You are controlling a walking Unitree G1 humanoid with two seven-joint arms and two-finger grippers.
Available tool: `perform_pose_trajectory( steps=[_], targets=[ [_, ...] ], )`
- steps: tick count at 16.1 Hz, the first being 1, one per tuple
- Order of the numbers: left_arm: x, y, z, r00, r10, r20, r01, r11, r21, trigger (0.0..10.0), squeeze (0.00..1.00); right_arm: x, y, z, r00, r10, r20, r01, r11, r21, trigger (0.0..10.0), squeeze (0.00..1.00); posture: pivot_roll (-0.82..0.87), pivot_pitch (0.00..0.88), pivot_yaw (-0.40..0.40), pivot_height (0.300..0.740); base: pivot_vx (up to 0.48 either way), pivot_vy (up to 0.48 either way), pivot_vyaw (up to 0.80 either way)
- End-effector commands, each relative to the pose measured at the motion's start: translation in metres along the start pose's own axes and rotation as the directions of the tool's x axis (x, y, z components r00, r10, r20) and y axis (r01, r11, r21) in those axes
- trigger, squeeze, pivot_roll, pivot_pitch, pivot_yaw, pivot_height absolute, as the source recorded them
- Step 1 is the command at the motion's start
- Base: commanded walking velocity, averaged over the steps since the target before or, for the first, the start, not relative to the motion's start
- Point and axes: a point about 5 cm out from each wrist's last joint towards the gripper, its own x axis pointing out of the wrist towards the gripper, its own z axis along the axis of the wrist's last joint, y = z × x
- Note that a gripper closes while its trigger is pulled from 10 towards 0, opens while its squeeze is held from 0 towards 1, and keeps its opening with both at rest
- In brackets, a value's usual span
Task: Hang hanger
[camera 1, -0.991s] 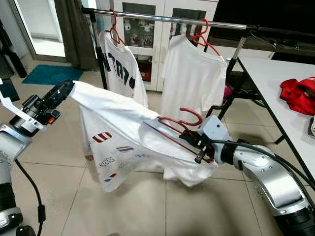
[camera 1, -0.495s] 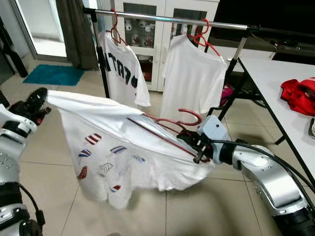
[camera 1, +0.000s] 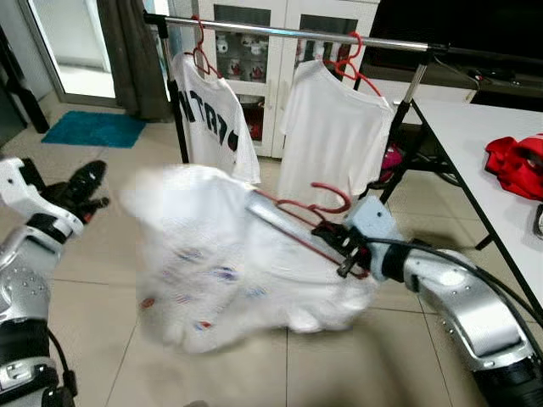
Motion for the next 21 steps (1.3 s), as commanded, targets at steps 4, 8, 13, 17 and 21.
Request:
perform_pose_trajectory(
  steps=[4,8,13,17,21],
  targets=[
    [0.0,0.005,0.01,0.999,0.049,0.006,-0.049,0.987,0.152,10.0,1.0,0.0,-0.005,0.002,0.999,-0.037,0.006,0.037,0.999,0.039,10.0,0.0,-0.15,0.0,-0.027,0.74,0.0,0.0,0.0],
    [0.003,-0.028,-0.014,0.98,-0.141,-0.141,0.177,0.94,0.291,10.0,1.0,0.006,-0.002,0.002,0.997,-0.072,-0.037,0.074,0.996,0.045,10.0,0.0,-0.15,0.0,-0.029,0.74,0.0,0.0,0.0],
    [0.005,-0.098,-0.053,0.812,-0.453,-0.37,0.568,0.76,0.315,10.0,1.0,0.013,-0.012,0.011,0.983,-0.174,-0.062,0.18,0.977,0.114,10.0,0.0,-0.15,0.0,-0.041,0.74,0.0,0.0,0.0],
    [0.014,-0.13,-0.057,0.703,-0.575,-0.419,0.706,0.639,0.306,10.0,1.0,0.024,-0.007,0.021,0.989,-0.126,-0.076,0.131,0.99,0.056,10.0,0.0,-0.15,0.0,-0.046,0.74,0.0,0.0,0.0],
    [0.019,-0.148,-0.003,0.525,-0.74,-0.421,0.851,0.469,0.235,10.0,0.0,0.027,-0.008,0.028,0.993,-0.058,-0.105,0.051,0.997,-0.064,10.0,0.0,-0.14,0.0,-0.054,0.74,0.0,0.0,0.0]
  ],
)
